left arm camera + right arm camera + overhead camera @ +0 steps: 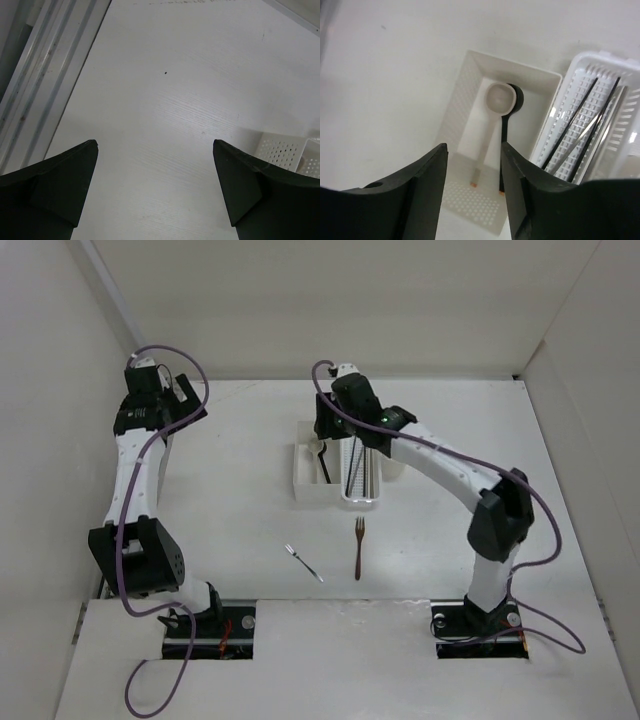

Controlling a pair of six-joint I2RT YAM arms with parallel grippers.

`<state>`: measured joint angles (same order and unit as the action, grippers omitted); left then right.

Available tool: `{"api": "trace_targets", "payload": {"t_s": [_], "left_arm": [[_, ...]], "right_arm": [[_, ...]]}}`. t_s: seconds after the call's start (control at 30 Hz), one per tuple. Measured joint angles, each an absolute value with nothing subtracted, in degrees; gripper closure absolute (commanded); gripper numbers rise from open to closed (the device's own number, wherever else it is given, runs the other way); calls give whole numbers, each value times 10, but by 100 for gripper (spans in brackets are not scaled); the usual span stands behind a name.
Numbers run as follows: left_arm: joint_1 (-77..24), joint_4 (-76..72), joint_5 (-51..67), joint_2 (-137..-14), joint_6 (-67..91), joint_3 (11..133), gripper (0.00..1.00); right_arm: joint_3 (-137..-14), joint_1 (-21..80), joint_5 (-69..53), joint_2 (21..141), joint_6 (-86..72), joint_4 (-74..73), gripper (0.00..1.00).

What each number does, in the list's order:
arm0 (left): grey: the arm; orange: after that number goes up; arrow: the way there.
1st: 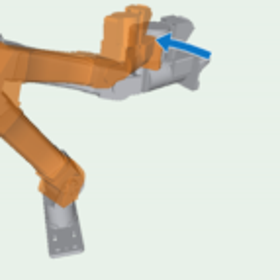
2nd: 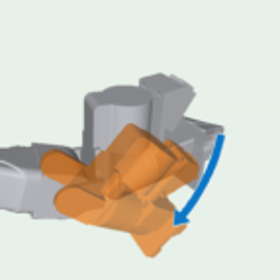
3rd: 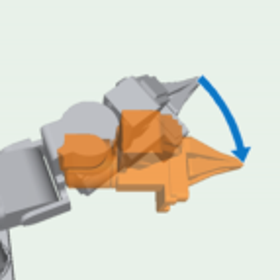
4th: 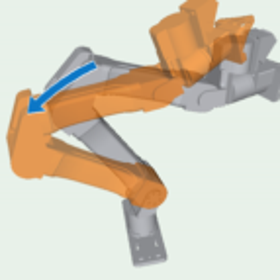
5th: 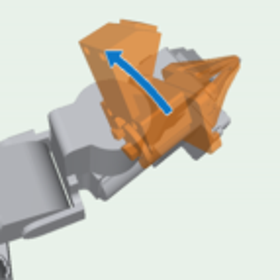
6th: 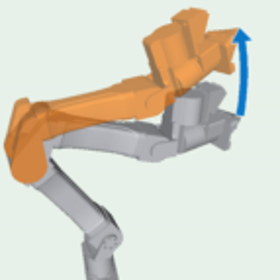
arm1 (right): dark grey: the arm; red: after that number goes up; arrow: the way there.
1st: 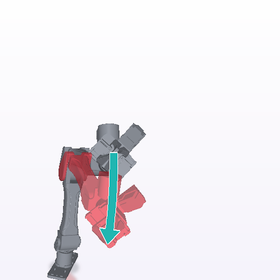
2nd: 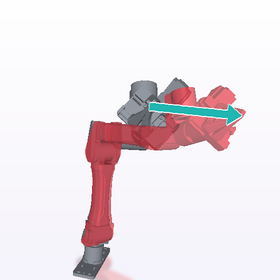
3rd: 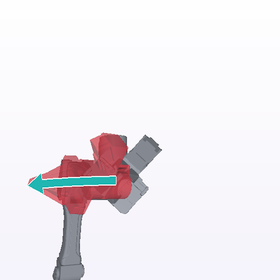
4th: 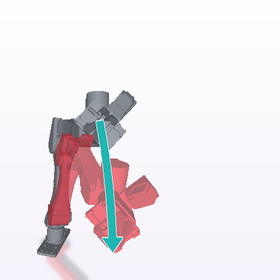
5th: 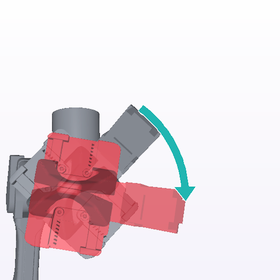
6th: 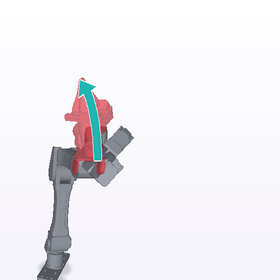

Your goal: Sort the eating utensils into containers

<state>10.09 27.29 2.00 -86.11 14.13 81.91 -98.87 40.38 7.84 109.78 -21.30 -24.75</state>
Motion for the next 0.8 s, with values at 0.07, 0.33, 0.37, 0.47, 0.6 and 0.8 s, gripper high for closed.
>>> {"api": "trace_targets", "payload": {"t_s": [0.07,0.33,0.37,0.47,0.6,0.8], "left_arm": [[101,273,26,-856,145,819,0],[97,289,-46,-816,144,830,0],[97,292,-63,-812,142,835,0],[97,298,-95,-794,137,843,0],[97,308,-101,-759,130,842,0],[97,310,-67,-713,106,808,0]], "right_arm": [[-980,415,98,1045,-214,-257,44],[-780,485,149,855,-309,-321,30],[-745,495,145,849,-325,-331,36],[-646,520,133,846,-369,-345,51],[-553,530,121,832,-417,-359,55],[-529,546,113,824,-444,-342,55]]}}
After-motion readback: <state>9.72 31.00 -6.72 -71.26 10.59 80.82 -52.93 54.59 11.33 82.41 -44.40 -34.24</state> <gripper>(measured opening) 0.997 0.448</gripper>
